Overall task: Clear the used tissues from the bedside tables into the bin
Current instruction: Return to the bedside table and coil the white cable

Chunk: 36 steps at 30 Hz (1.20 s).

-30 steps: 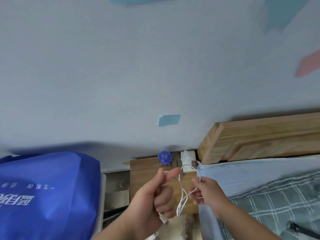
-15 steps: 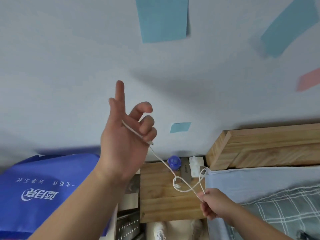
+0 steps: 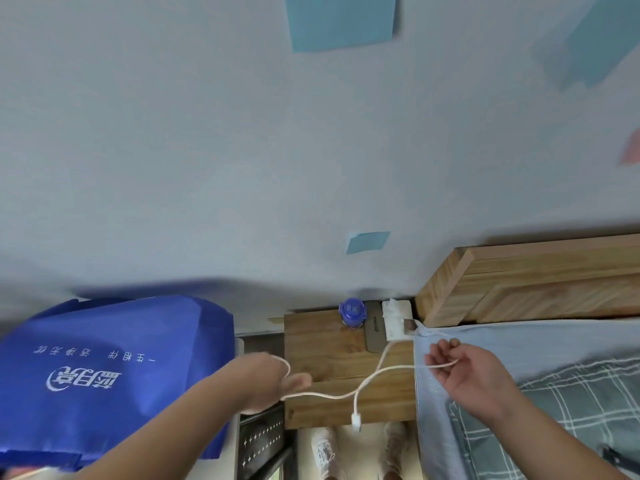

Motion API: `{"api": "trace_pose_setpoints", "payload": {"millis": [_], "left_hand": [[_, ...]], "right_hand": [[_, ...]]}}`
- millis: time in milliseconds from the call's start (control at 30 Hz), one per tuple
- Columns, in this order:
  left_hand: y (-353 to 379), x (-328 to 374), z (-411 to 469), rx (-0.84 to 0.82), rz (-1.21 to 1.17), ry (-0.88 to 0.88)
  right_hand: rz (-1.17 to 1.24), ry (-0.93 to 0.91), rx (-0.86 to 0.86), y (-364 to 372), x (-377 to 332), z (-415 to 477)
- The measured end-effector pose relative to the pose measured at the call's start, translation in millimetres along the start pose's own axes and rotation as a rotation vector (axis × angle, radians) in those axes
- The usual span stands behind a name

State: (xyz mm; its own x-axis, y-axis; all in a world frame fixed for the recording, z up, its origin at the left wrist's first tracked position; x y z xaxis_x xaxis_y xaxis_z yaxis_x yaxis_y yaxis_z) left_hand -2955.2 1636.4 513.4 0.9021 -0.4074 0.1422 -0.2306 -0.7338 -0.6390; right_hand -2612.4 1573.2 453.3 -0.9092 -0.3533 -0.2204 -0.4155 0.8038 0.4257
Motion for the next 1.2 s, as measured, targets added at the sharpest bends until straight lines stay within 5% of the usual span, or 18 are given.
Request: {"api": "trace_pose_setpoints", "payload": {"millis": [100, 233, 367, 467, 633, 733, 833, 933, 1067, 1200], "left_hand": [[21.9, 3.7, -12.0, -0.142, -0.395, 0.082], [11.3, 28.8, -22.4, -0.205, -1.034, 0.303], [-46.1, 42.7, -23.8, 0.034, -1.816, 0.422], [-97.3, 48.5, -24.9, 0.238, -2.083, 0.529], [-149.4, 32.3, -19.0, 0.684, -2.318, 0.47], [-145.5, 18.1, -12.3, 0.863, -2.131, 0.307], [-120.0, 5.4, -15.7, 1.04, -1.543, 0.085], [-85.3, 0.2, -12.3, 1.025, -1.013, -0.098], [-25.0, 21.9, 13.1, 0.562, -0.211, -0.161], [26.5, 44.7, 7.1, 0.05, -0.557, 0.008]], "right_hand": [[0.041, -0.06, 0.016, -0.9, -16.2, 6.6], [-0.381, -0.109, 0.043, -3.4, -17.8, 13.2], [-1.019, -0.231, 0.062, 8.3, -2.0, 5.9], [-1.336, -0.314, -0.023, 22.6, 21.3, -2.2], [-1.489, -0.344, -0.239, 38.7, 50.4, -20.2], [-1.565, -0.317, -0.323, 39.7, 54.7, -33.5], [-1.535, -0.254, -0.358, 40.9, 43.6, -47.1], [-1.439, -0.145, -0.452, 46.8, 36.2, -61.9], [-1.589, -0.265, -0.565, 71.4, 36.2, -79.7], [-1.5, -0.585, -0.472, 94.8, 14.5, -82.6]]}}
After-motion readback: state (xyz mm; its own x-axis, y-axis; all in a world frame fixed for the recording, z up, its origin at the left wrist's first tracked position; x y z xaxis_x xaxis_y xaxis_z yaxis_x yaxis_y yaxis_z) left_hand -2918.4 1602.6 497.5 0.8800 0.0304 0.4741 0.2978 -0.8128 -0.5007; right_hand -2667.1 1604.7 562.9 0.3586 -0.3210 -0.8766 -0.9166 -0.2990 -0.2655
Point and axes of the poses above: each hand's wrist, its own z-axis towards the middle knuckle, its own y-axis out of the palm, x = y × z, the point moved 6 cm from there along z, towards the middle knuckle, and after that the axes turned 6 degrees about z, right-handed, at the moved point
